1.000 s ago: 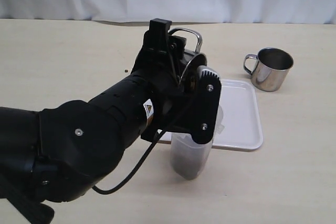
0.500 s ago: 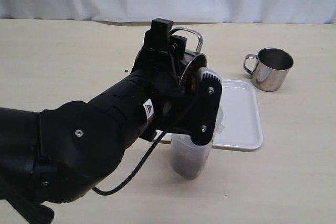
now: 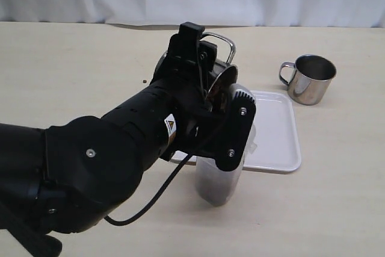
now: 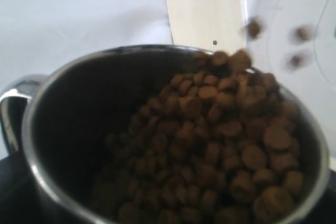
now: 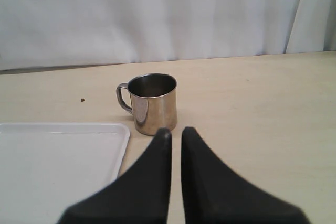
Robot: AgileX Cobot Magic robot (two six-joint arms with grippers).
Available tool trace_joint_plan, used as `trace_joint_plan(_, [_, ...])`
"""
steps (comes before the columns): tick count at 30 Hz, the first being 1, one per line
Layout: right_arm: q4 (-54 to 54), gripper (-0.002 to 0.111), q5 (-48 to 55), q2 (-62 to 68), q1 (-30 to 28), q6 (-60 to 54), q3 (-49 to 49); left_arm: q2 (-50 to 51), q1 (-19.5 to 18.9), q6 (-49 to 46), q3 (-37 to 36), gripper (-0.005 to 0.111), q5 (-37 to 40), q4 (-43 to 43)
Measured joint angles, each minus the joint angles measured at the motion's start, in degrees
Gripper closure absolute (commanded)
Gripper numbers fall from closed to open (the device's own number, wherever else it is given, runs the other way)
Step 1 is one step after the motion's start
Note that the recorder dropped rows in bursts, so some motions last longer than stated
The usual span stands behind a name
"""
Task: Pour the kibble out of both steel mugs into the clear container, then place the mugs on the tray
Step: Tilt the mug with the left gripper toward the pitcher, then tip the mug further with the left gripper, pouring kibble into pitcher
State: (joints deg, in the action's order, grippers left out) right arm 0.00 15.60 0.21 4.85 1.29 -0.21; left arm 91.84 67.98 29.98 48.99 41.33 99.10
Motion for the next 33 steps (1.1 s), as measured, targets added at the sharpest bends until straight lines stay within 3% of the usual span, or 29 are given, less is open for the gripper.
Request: trace_joint_plan(33, [0.0, 0.103, 0.0, 0.0, 0.0, 0.0, 0.0, 0.0, 0.0, -7.62, 0.0, 0.107, 0.0, 0.0])
